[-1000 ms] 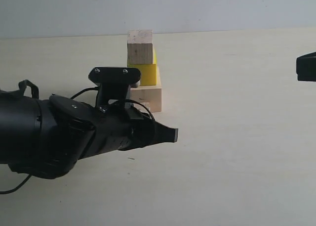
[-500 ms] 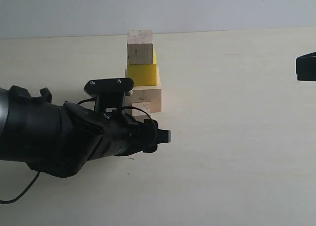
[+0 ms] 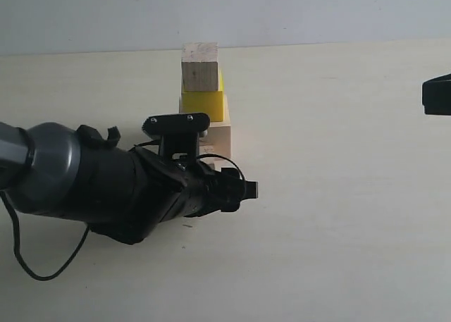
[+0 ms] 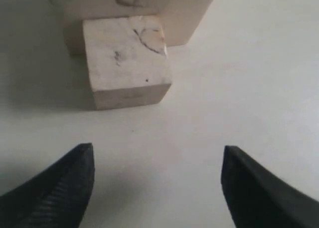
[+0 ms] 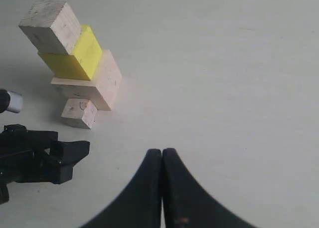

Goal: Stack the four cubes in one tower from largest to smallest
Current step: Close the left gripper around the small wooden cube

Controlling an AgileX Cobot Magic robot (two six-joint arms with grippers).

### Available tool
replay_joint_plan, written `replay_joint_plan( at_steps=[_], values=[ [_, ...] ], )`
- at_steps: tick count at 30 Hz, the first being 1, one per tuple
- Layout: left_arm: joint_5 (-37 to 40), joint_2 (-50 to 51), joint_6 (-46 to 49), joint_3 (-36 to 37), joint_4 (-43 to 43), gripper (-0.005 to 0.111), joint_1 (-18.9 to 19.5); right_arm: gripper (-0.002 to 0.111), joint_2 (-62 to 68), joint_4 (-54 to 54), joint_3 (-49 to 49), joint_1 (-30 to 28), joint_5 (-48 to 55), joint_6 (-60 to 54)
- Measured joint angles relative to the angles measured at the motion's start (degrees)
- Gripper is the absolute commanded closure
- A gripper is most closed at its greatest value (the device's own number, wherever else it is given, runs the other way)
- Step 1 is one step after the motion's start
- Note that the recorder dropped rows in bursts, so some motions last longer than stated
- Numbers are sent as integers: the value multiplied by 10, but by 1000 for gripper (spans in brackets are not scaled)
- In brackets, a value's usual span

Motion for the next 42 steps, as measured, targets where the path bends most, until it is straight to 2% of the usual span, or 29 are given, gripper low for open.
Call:
replay_joint_plan(
  at_steps=[9,22,30,33,37,42],
  values=[
    [-37,6,-1,-2,2,37,0,108,0,0,0,0,0,0],
    [-51,6,-22,-12,35,40,0,108,0,0,0,0,-2,0],
    [-57,15,-23,-20,40,65,0,108,0,0,0,0,-2,0],
    [-57,16,-23,-20,40,79,0,108,0,0,0,0,-2,0],
    [-57,16,-23,-21,40,104,0,108,0,0,0,0,-2,0],
    [-59,16,-23,-21,40,107,0,108,0,0,0,0,-2,0]
  ],
)
